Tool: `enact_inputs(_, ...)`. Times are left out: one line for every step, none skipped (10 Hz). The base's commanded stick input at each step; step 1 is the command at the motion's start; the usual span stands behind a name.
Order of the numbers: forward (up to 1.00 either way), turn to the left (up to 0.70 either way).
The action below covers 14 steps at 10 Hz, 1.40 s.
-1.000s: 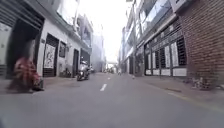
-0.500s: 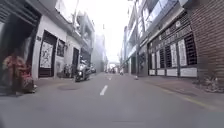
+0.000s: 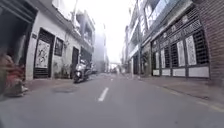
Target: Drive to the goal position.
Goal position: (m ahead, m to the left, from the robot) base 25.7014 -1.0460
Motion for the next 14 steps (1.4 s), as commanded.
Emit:
enact_inputs(1.00,0.00)
enact_inputs(1.00,0.00)
enact_inputs(1.00,0.00)
enact_inputs(1.00,-0.23)
enact_inputs(1.00,-0.37)
enact_inputs(1.00,-0.38)
enact_inputs(1.00,-0.14)
enact_inputs(1.00,0.00)
enact_inputs(1.00,0.00)
enact_inputs(1.00,0.00)
enact_inputs(1.00,0.00)
enact_inputs(1.00,0.00)
enact_inputs(1.00,-0.05)
enact_inputs(1.00,-0.40)
